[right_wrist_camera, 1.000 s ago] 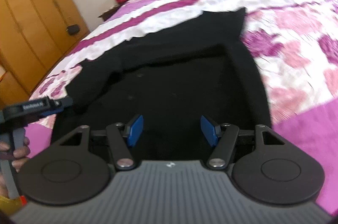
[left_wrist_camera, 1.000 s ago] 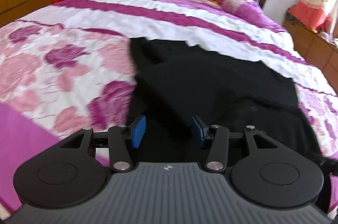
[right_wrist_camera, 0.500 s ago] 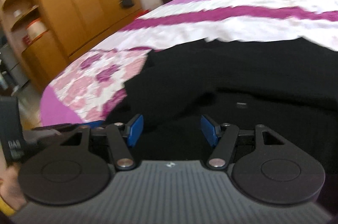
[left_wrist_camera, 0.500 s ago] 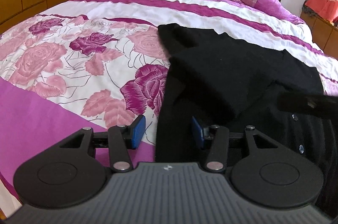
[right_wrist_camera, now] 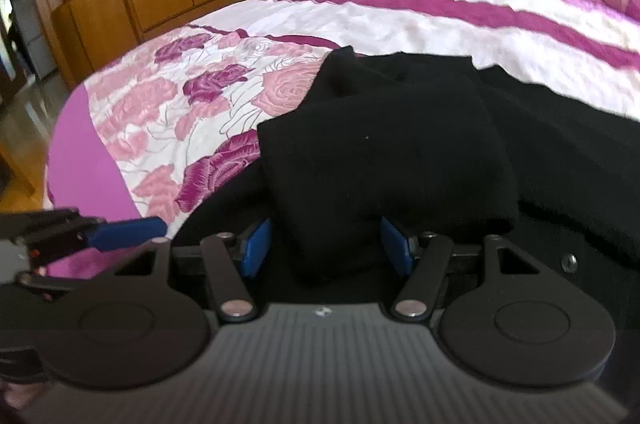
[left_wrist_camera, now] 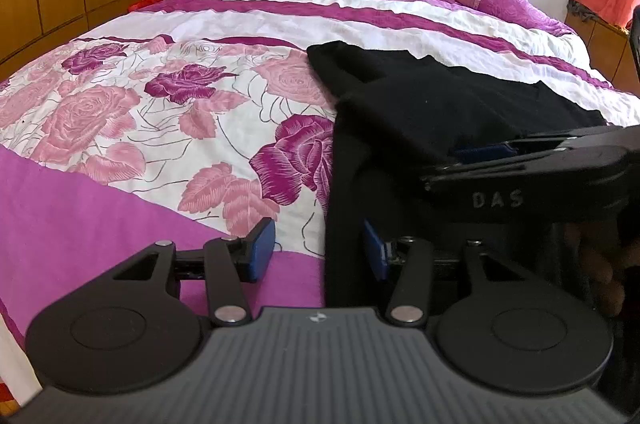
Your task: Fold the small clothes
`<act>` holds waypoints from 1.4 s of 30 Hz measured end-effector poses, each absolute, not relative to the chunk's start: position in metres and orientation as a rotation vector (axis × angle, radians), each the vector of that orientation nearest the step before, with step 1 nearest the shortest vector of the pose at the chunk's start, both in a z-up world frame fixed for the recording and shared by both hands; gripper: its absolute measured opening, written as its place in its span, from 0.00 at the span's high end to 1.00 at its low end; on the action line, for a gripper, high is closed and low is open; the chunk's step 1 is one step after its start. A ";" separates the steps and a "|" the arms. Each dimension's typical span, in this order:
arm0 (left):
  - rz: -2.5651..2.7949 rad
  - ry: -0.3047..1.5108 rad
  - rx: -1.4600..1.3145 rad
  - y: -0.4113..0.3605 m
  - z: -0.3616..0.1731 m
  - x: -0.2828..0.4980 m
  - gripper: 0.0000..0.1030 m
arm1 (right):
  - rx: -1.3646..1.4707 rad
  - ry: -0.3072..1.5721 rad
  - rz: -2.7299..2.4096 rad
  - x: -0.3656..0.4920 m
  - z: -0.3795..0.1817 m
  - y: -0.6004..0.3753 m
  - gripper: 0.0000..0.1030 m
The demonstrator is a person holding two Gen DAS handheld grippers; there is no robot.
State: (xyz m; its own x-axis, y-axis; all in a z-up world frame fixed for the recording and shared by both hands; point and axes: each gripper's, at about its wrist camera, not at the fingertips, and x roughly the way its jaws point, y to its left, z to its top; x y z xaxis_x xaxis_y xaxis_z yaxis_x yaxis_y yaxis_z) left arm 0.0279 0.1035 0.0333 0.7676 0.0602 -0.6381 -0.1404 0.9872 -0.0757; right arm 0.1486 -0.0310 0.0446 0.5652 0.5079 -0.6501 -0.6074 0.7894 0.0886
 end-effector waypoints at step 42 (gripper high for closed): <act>0.180 0.638 0.012 0.081 0.029 0.125 0.42 | 0.459 0.586 0.132 0.215 0.050 -0.251 0.38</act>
